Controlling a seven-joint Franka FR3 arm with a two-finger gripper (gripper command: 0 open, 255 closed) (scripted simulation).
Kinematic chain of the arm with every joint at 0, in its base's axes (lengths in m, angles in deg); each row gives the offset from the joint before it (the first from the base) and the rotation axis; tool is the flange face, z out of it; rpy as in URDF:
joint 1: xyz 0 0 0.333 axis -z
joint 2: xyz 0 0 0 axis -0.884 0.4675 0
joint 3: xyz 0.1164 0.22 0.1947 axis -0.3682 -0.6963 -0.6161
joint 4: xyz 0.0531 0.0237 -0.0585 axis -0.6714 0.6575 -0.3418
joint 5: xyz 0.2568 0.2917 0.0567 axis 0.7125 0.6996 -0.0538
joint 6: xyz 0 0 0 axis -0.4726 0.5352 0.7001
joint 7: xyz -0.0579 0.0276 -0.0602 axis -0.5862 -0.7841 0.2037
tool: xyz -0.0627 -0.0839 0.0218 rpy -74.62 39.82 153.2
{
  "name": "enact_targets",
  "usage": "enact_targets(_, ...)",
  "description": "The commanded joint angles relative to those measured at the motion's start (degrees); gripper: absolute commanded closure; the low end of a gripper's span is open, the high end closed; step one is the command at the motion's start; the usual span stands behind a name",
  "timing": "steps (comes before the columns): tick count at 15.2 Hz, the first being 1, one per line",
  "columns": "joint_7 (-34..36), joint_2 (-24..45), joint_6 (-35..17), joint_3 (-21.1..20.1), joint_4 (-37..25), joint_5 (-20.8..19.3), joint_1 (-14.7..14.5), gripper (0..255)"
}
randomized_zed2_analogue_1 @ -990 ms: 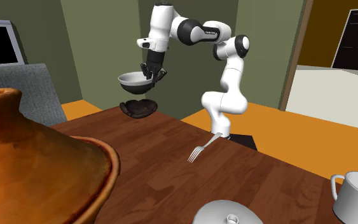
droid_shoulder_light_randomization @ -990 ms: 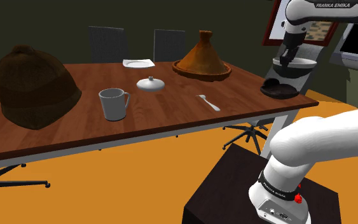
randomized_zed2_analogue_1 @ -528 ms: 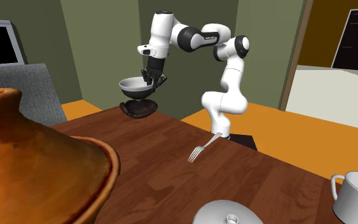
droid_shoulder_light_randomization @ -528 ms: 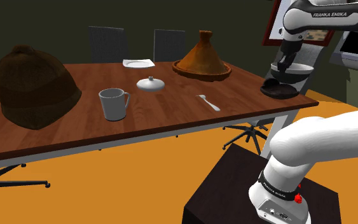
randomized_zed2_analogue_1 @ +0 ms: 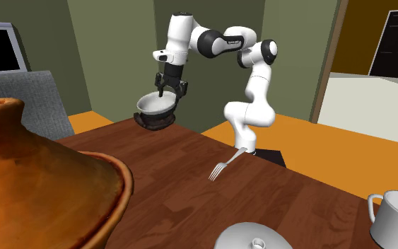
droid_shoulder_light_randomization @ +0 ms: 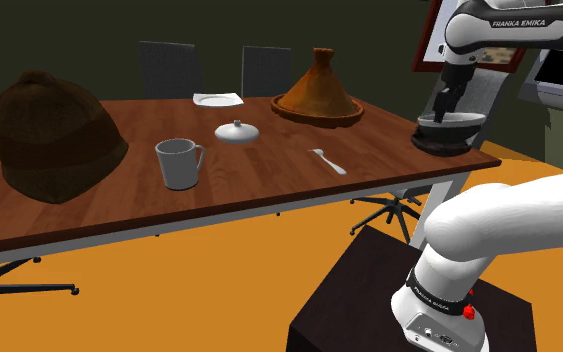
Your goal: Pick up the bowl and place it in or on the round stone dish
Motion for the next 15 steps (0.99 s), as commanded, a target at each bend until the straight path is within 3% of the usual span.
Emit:
enact_targets(1, 0.0, 0.0, 0.0, 0.0, 0.0, 0.0, 0.0, 0)
enact_targets(3, 0.0, 0.0, 0.0, 0.0, 0.0, 0.0, 0.0, 0)
enact_targets(7, -0.7, 1.0, 6.4, -3.2, -6.9, 2.3, -0.7, 0)
enact_targets(15, -0.7, 1.0, 6.4, -3.2, -6.9, 2.3, -0.6, 0)
